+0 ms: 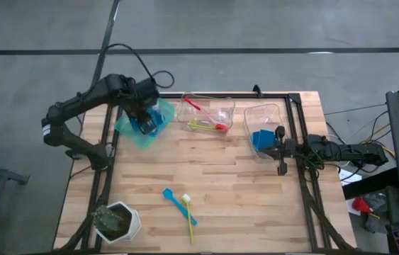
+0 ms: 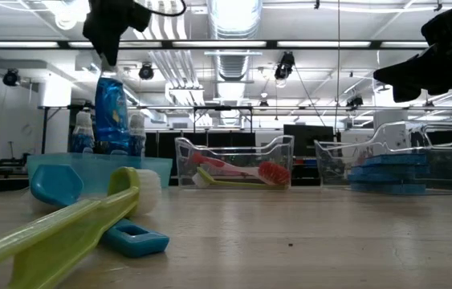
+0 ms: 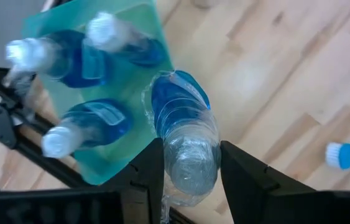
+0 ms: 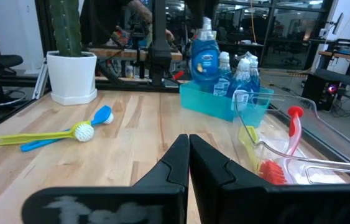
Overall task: Pick & Place Kitchen Sink Supplies
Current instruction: Put the transparent soap dispenser in the green bin
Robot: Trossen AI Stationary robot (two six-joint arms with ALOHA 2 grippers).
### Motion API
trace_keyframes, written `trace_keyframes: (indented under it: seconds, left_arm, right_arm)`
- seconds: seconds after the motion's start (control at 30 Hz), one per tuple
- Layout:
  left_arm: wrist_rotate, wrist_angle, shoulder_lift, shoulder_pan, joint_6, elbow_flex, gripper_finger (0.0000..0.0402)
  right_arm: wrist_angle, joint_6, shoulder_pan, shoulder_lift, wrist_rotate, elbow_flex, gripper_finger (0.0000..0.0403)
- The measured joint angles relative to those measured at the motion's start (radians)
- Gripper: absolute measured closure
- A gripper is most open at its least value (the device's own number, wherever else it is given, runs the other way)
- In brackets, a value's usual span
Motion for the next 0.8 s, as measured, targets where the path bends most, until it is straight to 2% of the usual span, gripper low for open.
trace_keyframes:
  seconds: [0.33, 0.6, 0.8]
  left_arm:
    - [-0.007, 0.001, 0.003, 0.139, 0.063, -0.011, 0.0275]
    - [-0.007, 0.009, 0.003, 0.158, 0.068, -0.111, 0.0277]
    - [-0.006, 0.079, 0.003, 0.158, 0.086, -0.205, 0.0276]
  right_arm:
    - [0.000, 0.000, 0.000, 0.000, 0.000, 0.000, 0.0394]
    - [0.000, 0.000, 0.000, 0.000, 0.000, 0.000, 0.0394]
    - [0.000, 0.000, 0.000, 0.000, 0.000, 0.000, 0.0394]
